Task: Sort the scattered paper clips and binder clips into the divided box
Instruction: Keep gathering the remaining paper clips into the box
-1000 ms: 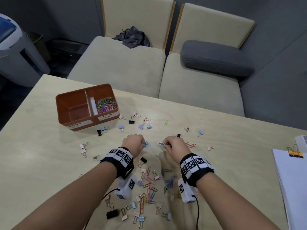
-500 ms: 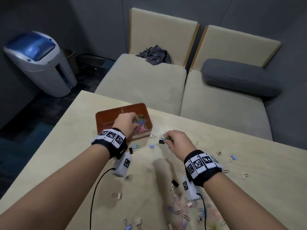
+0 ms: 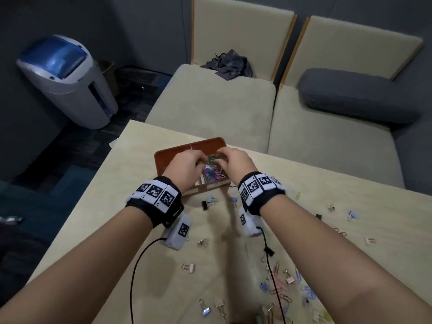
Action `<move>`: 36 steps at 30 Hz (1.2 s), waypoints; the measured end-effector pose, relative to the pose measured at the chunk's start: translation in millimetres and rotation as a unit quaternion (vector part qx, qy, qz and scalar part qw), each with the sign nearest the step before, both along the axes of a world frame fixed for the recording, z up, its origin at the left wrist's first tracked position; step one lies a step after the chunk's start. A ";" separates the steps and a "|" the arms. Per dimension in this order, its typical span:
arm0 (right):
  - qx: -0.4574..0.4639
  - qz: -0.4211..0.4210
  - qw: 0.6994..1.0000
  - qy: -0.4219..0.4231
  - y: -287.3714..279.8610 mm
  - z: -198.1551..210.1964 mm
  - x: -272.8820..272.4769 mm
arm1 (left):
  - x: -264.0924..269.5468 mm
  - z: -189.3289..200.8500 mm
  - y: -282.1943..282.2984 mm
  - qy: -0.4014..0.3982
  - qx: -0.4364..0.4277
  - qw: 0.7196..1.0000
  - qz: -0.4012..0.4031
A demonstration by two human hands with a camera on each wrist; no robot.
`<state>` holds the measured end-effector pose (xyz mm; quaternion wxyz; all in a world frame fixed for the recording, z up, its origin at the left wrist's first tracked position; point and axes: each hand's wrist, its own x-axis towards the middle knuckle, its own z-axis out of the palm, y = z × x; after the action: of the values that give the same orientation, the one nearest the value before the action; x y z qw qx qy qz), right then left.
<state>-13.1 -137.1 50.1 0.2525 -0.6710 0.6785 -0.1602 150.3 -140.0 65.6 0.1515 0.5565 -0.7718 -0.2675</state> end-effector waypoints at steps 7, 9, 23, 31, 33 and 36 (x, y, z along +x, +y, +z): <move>-0.009 0.000 0.999 -0.031 83.2 9.8 -49.5 | -7.9 8.8 57.0 0.030 -0.001 0.997 -0.071; 0.030 -0.012 0.999 0.000 126.6 1.9 -74.3 | -16.0 3.2 77.9 0.020 0.010 0.995 -0.099; 0.164 -0.093 0.976 0.105 311.6 -53.4 -151.7 | -125.5 -74.0 206.4 -0.146 0.065 0.944 -0.288; 0.144 -0.098 0.978 0.110 294.2 -71.3 -167.0 | -150.3 -98.9 213.7 -0.243 0.065 0.941 -0.226; 0.149 -0.084 0.978 0.118 283.6 -75.3 -165.7 | -152.7 -103.5 213.5 -0.247 0.072 0.941 -0.220; 0.162 -0.054 0.976 0.138 273.2 -81.2 -162.1 | -156.3 -106.9 213.0 -0.238 0.088 0.944 -0.212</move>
<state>-175.3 136.0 -31.1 0.2527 -0.5995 0.7587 0.0323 -6.0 72.9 -41.2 -0.1459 0.4387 -0.8590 -0.2200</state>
